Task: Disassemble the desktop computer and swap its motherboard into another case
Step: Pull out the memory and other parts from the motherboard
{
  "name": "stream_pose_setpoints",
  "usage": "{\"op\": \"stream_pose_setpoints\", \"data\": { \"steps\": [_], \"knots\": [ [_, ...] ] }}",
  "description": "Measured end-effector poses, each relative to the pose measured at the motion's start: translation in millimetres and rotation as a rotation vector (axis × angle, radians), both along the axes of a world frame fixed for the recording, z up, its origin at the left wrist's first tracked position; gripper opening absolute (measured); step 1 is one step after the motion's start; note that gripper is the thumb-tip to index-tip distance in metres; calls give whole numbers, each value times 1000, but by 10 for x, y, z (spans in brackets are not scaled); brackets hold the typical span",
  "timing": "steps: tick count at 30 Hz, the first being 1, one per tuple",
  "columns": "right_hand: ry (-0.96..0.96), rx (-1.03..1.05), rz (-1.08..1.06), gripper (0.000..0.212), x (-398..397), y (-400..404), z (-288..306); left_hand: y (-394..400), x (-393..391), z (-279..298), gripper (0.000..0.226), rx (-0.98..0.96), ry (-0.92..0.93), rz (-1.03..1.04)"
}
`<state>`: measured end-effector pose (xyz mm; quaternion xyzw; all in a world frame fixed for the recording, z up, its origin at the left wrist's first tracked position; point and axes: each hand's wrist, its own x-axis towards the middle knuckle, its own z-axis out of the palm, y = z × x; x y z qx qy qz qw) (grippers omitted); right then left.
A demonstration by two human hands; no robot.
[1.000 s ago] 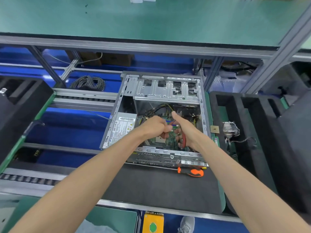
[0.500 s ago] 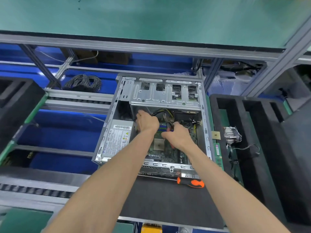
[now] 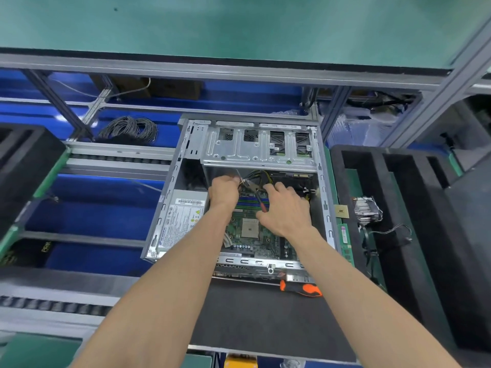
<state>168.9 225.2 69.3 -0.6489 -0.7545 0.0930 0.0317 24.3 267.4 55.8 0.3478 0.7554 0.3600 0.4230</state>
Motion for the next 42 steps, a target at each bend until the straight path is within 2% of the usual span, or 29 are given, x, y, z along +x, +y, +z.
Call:
{"op": "stream_pose_setpoints", "data": {
  "steps": [7, 10, 16, 24, 42],
  "knots": [
    [-46, 64, -18, 50, 28, -62, 28, -8, -11, -18, 25, -4, -48, -13],
    [-26, 57, -25, 50, 25, -79, 38, -15, -13, -15, 33, 4, -69, -7],
    [-52, 68, -24, 49, 25, -97, 61, -4, -50, 89, 8, -93, -52, -102],
    [-108, 101, 41, 43, -7, -124, 68, -74, -3, 61, 26, -20, -47, -55],
    [-213, 87, 32, 42, -118, -170, 96, -60, 1, 29, 23, -33, -59, -28]
  ]
}}
